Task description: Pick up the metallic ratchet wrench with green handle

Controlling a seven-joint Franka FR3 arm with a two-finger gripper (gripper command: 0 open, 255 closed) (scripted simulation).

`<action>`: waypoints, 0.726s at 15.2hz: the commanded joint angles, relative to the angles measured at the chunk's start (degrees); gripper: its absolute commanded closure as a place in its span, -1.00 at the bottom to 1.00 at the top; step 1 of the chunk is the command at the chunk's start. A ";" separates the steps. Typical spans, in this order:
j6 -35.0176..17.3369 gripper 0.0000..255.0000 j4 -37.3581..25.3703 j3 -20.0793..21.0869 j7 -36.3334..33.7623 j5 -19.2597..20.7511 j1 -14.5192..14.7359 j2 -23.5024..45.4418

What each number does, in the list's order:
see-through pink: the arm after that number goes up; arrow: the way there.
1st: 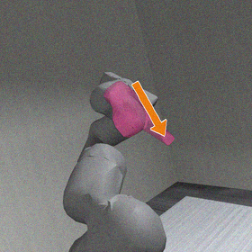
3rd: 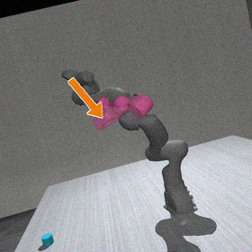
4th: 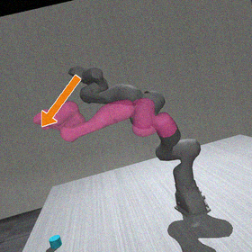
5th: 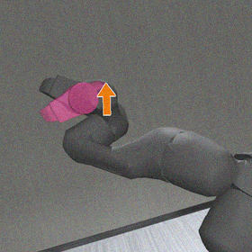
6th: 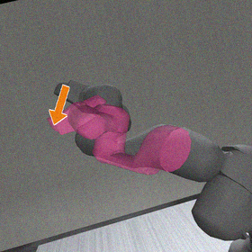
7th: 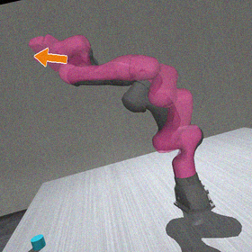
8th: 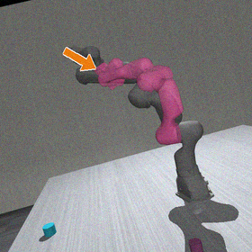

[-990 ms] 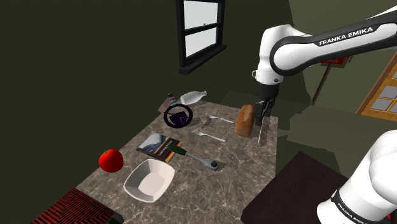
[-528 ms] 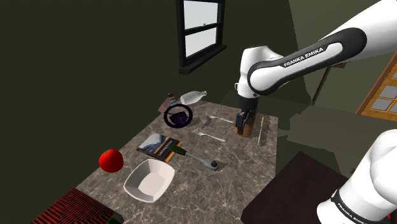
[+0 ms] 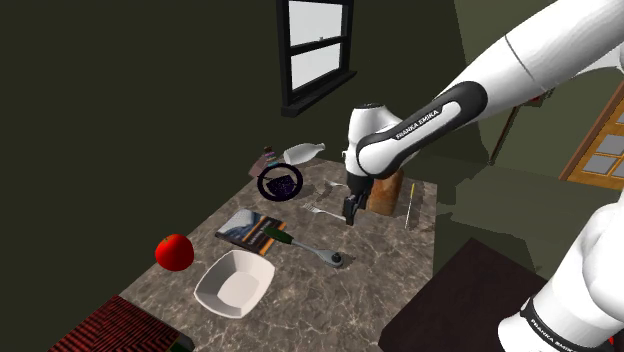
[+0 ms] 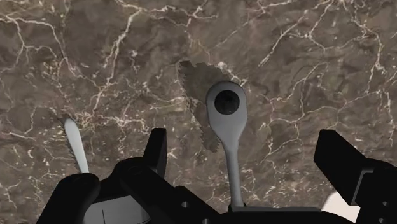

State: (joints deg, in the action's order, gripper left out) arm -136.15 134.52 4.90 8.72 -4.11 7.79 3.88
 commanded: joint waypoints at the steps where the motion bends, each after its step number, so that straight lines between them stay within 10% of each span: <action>1: -2.39 -1.00 -2.69 0.36 -0.14 0.57 0.46 4.29; 11: -10.55 -1.00 -19.19 0.65 -1.22 4.47 3.76 25.71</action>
State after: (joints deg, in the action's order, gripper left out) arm -145.61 117.11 5.61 7.64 -0.09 11.10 27.10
